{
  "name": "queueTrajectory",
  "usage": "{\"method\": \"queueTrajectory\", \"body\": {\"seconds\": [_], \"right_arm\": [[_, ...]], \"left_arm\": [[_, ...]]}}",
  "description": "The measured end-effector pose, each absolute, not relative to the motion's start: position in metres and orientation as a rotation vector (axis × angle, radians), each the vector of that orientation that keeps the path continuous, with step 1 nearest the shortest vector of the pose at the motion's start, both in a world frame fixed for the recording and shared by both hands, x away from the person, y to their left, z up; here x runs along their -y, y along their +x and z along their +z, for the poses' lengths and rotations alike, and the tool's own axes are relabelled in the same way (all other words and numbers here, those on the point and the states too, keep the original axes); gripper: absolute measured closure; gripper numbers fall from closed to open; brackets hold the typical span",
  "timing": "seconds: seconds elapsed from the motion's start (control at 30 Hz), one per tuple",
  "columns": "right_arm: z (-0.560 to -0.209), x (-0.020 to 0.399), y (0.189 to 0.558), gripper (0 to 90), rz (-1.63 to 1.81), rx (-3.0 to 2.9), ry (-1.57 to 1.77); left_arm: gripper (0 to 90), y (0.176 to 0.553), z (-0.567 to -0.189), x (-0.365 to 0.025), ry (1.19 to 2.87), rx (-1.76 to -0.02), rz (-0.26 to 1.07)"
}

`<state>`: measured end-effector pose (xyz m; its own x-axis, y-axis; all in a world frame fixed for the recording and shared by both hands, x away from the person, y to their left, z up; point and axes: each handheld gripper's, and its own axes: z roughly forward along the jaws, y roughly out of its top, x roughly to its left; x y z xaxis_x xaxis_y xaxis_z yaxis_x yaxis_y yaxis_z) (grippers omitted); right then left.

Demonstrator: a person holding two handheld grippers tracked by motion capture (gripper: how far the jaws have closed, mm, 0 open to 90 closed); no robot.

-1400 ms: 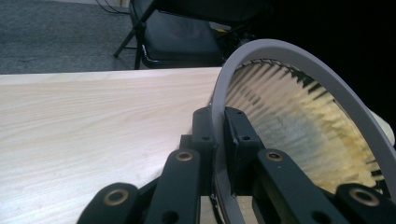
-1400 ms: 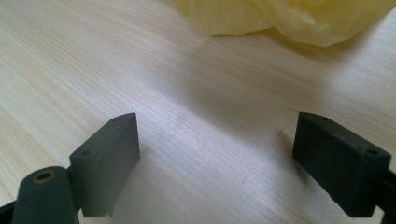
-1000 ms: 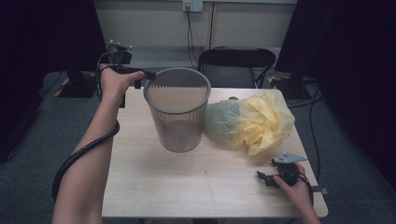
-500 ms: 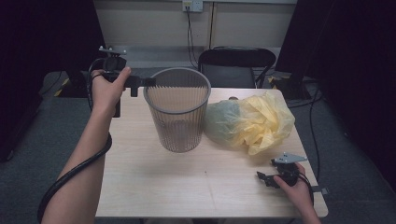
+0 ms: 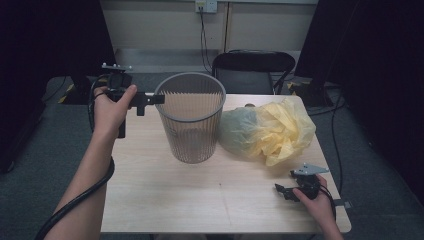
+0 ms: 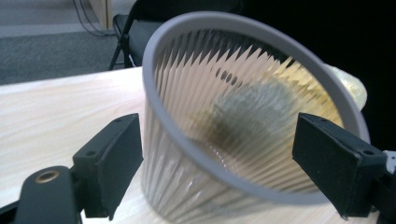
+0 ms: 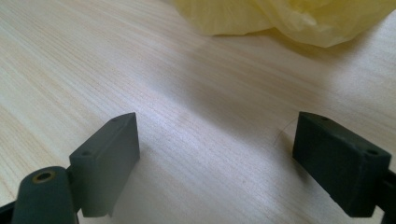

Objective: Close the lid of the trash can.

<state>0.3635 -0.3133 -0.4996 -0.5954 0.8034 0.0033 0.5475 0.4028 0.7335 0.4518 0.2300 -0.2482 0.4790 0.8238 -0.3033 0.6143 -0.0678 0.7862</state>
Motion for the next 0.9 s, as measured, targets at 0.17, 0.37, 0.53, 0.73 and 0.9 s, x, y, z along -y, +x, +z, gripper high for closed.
{"method": "queueTrajectory", "body": {"seconds": [0.17, 0.37, 0.53, 0.73, 0.9], "right_arm": [[-0.5, 0.313, 0.363, 13.9, 1.013, -2.314, 1.167], [-0.5, 0.313, 0.363, 13.8, 1.013, -2.314, 1.167], [-0.5, 0.313, 0.363, 13.9, 1.013, -2.314, 1.169], [-0.5, 0.313, 0.363, 13.9, 1.013, -2.314, 1.169], [-0.5, 0.313, 0.363, 13.9, 1.013, -2.313, 1.169]], "left_arm": [[15.7, 0.445, -0.257, -0.238, 1.777, -1.24, 0.273], [15.8, 0.438, -0.263, -0.245, 1.756, -1.239, 0.251], [15.8, 0.433, -0.268, -0.247, 1.757, -1.222, 0.244], [15.8, 0.426, -0.272, -0.25, 1.752, -1.22, 0.249], [15.8, 0.42, -0.273, -0.252, 1.749, -1.211, 0.252]]}}
